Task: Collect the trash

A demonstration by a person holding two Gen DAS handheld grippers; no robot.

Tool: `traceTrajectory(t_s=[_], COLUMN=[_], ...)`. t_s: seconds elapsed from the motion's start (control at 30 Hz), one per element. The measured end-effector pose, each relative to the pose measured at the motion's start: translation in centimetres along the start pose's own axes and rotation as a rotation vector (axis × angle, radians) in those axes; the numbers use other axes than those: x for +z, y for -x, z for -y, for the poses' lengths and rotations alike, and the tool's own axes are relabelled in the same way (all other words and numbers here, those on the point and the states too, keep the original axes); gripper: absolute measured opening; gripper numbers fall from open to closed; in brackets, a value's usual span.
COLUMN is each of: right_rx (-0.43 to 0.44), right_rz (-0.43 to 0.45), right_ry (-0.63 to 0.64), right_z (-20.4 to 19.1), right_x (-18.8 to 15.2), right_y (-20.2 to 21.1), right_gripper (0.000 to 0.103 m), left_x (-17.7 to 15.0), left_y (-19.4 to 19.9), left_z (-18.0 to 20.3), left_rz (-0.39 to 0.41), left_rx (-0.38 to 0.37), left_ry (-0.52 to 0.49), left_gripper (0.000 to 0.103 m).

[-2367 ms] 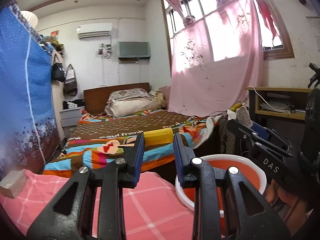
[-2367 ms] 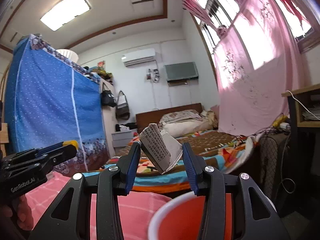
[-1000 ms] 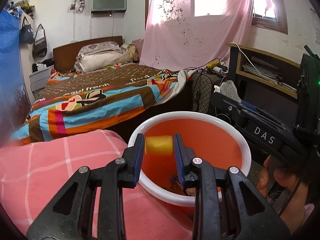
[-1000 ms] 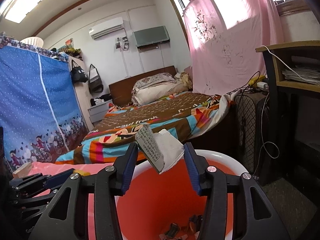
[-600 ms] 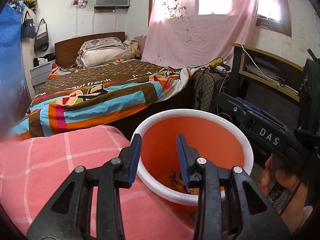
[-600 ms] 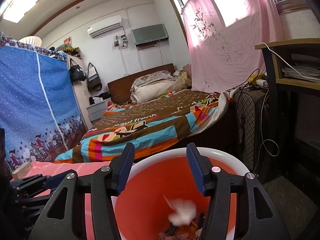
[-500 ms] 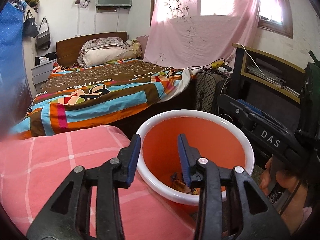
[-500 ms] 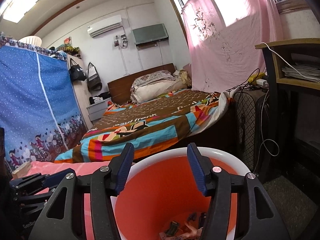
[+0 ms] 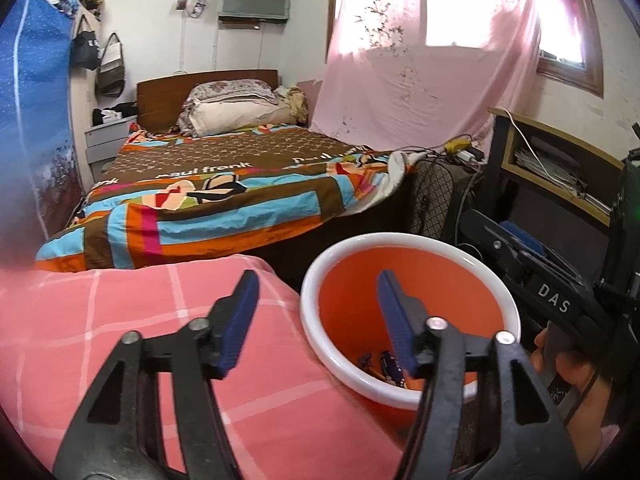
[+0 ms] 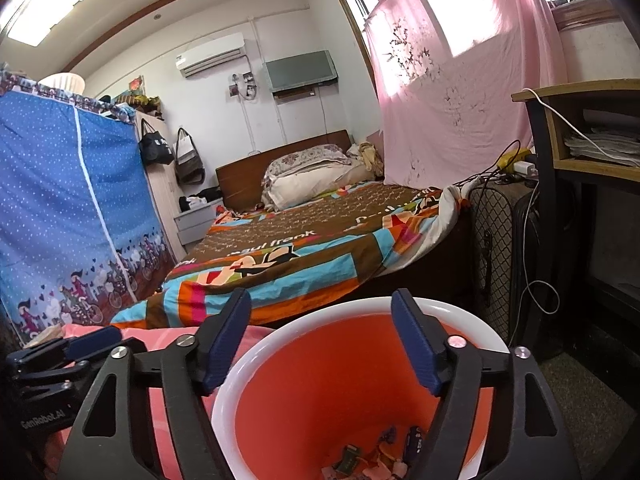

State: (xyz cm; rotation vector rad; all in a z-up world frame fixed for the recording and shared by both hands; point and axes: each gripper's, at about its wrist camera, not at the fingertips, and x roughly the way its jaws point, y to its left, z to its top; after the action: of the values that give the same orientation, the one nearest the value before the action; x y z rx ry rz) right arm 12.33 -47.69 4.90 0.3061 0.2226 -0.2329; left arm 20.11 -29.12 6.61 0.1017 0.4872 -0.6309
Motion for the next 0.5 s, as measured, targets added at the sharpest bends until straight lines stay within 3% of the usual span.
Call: traceTrajectory(t_s=[0.3,0.37,0.5], right_rx=[-0.012,-0.015,-0.009], right_rz=[0.017,0.03,0.05], right_ry=[-0.01,-0.01,-0.006], right_z=[-0.1,-0.1,-0.4], right_x=[0.0,0.0,0.0], right_y=[0.0,0.2,0.5], right_gripper=[0.097,0.103,0.103], left_x=[0.0,-0.2,-0.4], left_y=[1.6,2.2,2.7], left_z=[-2.6,-3.2,-3.9], left_rz=[0.075,0.111,0.127], left_rx=[0.098,0.127,0.163], left_ry=[0.078,0.104,0.118], left_gripper=[0.103,0.103,0.103])
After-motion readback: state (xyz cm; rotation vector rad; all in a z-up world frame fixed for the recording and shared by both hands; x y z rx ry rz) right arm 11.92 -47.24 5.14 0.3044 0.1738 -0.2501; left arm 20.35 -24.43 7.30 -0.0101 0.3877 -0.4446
